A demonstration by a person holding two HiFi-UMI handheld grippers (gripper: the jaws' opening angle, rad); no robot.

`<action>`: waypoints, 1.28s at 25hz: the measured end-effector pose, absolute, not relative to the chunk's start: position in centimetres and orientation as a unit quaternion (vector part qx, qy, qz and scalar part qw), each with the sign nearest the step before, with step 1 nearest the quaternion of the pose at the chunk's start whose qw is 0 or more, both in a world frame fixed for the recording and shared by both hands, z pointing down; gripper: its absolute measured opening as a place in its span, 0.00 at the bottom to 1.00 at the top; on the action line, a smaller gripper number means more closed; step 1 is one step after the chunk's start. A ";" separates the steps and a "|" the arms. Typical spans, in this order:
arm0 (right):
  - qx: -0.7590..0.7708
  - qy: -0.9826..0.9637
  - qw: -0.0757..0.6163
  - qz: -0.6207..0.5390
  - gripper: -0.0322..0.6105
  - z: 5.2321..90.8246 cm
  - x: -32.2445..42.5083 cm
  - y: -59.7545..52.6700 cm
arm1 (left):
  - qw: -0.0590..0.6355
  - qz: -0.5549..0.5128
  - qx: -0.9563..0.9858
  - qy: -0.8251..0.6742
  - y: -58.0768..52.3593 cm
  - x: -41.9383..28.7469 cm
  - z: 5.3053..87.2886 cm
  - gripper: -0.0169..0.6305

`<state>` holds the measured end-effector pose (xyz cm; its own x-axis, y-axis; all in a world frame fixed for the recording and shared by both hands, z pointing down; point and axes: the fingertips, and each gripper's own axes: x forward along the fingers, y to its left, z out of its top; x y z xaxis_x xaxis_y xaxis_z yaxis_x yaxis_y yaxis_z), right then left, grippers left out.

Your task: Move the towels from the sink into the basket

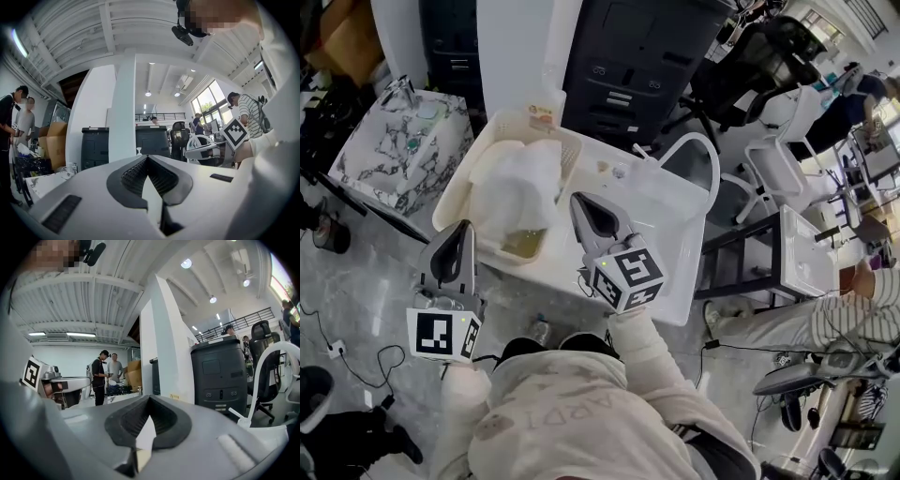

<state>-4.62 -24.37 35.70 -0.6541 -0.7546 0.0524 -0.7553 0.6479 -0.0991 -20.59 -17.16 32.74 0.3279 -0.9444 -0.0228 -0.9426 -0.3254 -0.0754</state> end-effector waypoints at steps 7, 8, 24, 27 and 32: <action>0.428 -0.903 -0.006 0.036 0.07 34.3 -3.0 -23.2 | 0.042 -0.013 -0.820 0.571 -17.0 -19.6 32.3 0.03; 0.429 -0.903 -0.007 0.035 0.07 34.2 -2.8 -23.0 | 0.043 -0.013 -0.820 0.570 -17.0 -19.4 32.3 0.03; 0.456 -0.889 -0.032 0.019 0.07 33.1 0.2 -20.7 | 0.051 -0.009 -0.831 0.553 -16.5 -17.5 31.7 0.03; 0.461 -0.887 -0.033 0.012 0.06 32.9 0.6 -20.3 | 0.052 -0.009 -0.833 0.550 -16.4 -17.3 31.6 0.03; 0.470 -0.882 -0.038 0.014 0.07 32.6 1.1 -19.5 | 0.053 -0.007 -0.836 0.547 -15.9 -17.1 31.4 0.03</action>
<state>1.12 -19.48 32.64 -0.5547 -0.8302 -0.0546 -0.8281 0.5573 -0.0610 -17.12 -15.95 31.44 0.4024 -0.9143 -0.0462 -0.9129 -0.3970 -0.0951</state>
